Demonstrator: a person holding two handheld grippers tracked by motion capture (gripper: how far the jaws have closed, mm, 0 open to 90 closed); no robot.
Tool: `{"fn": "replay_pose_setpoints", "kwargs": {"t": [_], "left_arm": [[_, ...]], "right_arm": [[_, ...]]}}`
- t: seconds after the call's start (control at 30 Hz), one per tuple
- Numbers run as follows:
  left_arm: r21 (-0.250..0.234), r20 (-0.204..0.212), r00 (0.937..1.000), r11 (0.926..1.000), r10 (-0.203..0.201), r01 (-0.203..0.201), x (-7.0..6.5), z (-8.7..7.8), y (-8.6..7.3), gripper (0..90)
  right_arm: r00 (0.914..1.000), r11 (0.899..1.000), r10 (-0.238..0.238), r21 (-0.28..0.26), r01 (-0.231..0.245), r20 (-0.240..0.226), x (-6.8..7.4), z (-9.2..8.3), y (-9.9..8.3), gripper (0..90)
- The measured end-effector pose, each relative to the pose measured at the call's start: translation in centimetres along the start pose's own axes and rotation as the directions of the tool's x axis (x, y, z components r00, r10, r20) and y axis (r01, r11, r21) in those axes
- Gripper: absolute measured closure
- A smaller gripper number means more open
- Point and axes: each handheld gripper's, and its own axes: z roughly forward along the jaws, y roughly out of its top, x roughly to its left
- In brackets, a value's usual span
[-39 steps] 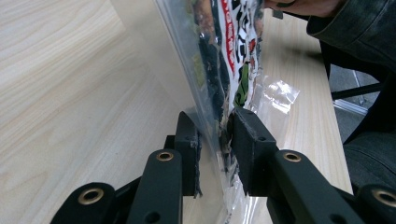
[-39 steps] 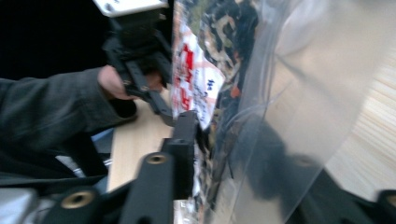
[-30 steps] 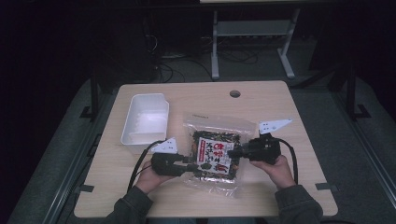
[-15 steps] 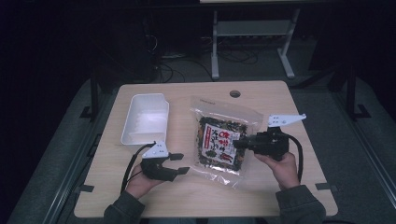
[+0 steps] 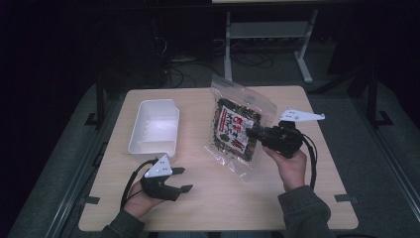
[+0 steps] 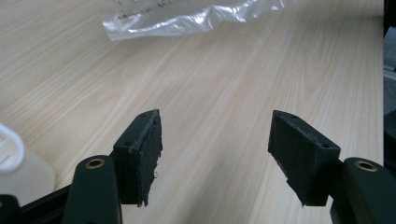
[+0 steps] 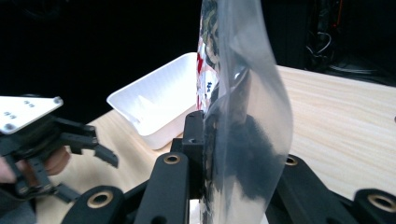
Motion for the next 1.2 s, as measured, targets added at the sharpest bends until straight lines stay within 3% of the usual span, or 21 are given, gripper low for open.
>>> {"fn": "replay_pose_setpoints", "kwargs": {"t": [0.07,0.23,0.5,0.7,1.2], "left_arm": [[0.015,-0.008,0.9999,0.9999,0.006,-0.006,-0.1,-0.3,-0.4,32.6],[0.020,-0.022,0.9998,0.9998,0.004,-0.003,-0.1,-1.0,-0.9,31.1],[0.035,-0.036,0.9993,0.9994,0.008,-0.007,0.0,-1.4,-1.4,29.1],[0.019,-0.021,0.9996,0.9997,-0.017,0.017,0.1,-1.7,-1.5,27.0],[0.025,-0.043,0.9986,0.9992,-0.030,0.031,0.7,-2.9,-2.6,24.0]], "right_arm": [[0.9988,0.999,-0.037,0.016,0.037,0.032,0.7,1.0,0.9,75.4],[0.9952,0.997,-0.072,0.010,0.071,0.066,1.8,2.6,2.2,75.4],[0.9935,0.998,-0.058,-0.035,0.061,0.098,2.6,4.6,3.6,75.4],[0.9928,0.997,-0.035,-0.071,0.044,0.115,3.1,6.4,4.9,75.5],[0.9923,0.991,-0.039,-0.126,0.054,0.117,4.8,10.5,7.5,75.5]]}}
